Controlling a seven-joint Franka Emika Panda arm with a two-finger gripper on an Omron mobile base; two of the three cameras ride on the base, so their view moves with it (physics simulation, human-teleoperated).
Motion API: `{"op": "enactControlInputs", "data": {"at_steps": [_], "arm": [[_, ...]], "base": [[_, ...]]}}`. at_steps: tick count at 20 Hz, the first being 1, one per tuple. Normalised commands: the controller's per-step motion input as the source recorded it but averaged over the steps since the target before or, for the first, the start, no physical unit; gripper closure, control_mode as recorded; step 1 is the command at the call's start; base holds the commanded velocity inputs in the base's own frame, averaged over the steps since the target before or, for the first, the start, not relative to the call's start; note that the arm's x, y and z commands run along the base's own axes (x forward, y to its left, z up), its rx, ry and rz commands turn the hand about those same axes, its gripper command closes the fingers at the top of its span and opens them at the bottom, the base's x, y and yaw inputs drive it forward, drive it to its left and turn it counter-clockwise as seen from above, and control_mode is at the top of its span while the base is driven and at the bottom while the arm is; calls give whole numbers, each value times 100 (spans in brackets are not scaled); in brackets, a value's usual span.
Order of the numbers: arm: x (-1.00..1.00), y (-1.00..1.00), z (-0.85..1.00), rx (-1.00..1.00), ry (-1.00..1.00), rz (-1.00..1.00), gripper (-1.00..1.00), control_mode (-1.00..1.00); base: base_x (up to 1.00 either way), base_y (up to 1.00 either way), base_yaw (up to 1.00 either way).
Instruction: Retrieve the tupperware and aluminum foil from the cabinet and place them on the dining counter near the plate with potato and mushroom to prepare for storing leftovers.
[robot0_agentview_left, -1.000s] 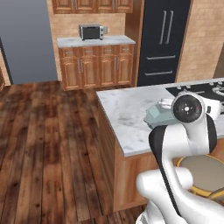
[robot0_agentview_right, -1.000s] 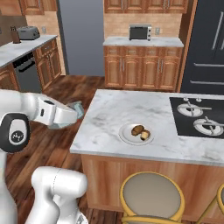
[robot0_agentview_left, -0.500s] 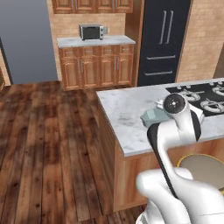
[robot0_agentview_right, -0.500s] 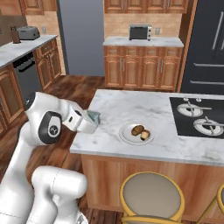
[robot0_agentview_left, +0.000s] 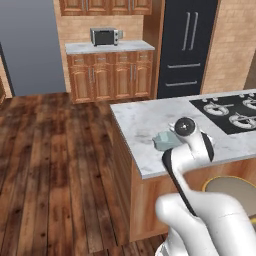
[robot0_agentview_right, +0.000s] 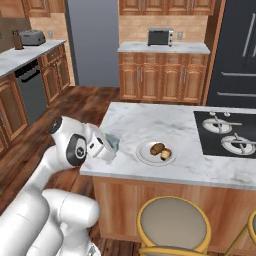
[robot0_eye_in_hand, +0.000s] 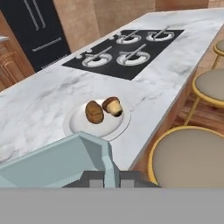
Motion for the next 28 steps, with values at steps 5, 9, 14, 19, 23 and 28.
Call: {"op": "enactControlInputs", "data": {"at_steps": [5,9,14,19,23,28], "arm": [[66,2,-70,3,4,0,100,-100],[62,0,-66,2,2,0,100,-100],[66,0,-54,1,1,-1,100,-100],[62,0,-51,3,0,-2,100,-100],[57,0,-51,3,0,-1,100,-100],[49,0,-49,0,0,0,-100,-100]], "base": [[0,0,0],[0,0,0],[0,0,0],[0,0,0],[0,0,0],[0,0,0]]}}
